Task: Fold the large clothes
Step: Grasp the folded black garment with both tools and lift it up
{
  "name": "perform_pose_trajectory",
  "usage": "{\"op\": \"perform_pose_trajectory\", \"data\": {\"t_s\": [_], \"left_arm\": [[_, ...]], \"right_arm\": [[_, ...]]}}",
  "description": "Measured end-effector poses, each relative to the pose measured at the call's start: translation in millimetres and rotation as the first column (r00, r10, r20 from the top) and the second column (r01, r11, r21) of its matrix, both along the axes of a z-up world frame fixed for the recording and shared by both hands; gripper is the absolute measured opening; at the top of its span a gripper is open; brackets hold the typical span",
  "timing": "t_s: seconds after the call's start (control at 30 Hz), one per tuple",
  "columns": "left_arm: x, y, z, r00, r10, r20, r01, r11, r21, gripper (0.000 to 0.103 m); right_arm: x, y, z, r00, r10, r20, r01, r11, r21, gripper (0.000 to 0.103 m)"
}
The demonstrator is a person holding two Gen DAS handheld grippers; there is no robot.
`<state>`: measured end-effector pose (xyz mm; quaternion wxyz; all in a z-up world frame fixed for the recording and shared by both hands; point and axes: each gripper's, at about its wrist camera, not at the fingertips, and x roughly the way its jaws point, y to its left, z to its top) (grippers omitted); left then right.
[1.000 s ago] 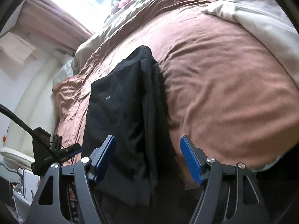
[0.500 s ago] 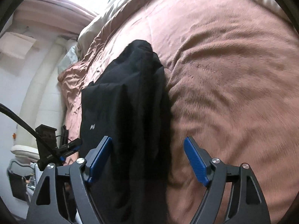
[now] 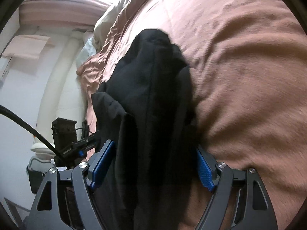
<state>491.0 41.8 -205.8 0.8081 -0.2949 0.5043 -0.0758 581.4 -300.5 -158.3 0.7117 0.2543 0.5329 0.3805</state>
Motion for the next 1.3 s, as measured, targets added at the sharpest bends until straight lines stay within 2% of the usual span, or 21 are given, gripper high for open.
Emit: {"op": "perform_pose_trajectory", "data": {"t_s": [0.07, 0.13, 0.2, 0.47, 0.63, 0.9, 1.1, 1.3], "left_arm": [[0.5, -0.3, 0.1, 1.0, 0.001, -0.001, -0.001, 1.0, 0.003, 0.066], [-2.9, -0.6, -1.6, 1.0, 0.001, -0.01, -0.001, 1.0, -0.003, 0.065], [-10.7, 2.2, -5.0, 1.0, -0.003, -0.015, 0.003, 1.0, -0.018, 0.065], [-7.4, -4.7, -9.3, 1.0, 0.004, -0.018, -0.005, 1.0, -0.021, 0.056], [-10.0, -10.6, 3.4, 1.0, 0.005, -0.004, -0.005, 1.0, 0.005, 0.038], [-23.3, -15.5, 31.8, 0.999, -0.003, 0.049, 0.002, 1.0, 0.02, 0.022], [-41.9, -23.2, 69.7, 0.992, -0.004, 0.123, 0.004, 1.0, 0.002, 0.019], [-51.5, -54.1, 120.6, 0.976, -0.047, 0.212, 0.053, 0.998, -0.021, 0.019]], "right_arm": [[3.8, 4.4, -3.5, 1.0, 0.015, -0.008, -0.015, 1.0, 0.01, 0.066], [10.3, 5.0, -8.5, 1.0, 0.016, -0.027, -0.016, 1.0, 0.011, 0.052], [13.2, 5.4, -9.9, 1.0, 0.018, -0.025, -0.018, 1.0, 0.004, 0.046], [15.3, 7.0, -11.9, 0.999, 0.017, -0.041, -0.018, 1.0, -0.013, 0.044], [7.3, 18.9, 4.8, 1.0, 0.024, 0.014, -0.023, 0.997, -0.078, 0.021], [-17.5, 33.5, 36.1, 0.995, 0.007, 0.099, 0.006, 0.991, -0.13, 0.014], [-54.7, 34.0, 70.6, 0.983, -0.021, 0.182, 0.045, 0.991, -0.128, 0.013], [-99.5, 2.6, 121.1, 0.955, -0.073, 0.289, 0.109, 0.988, -0.113, 0.013]]}}
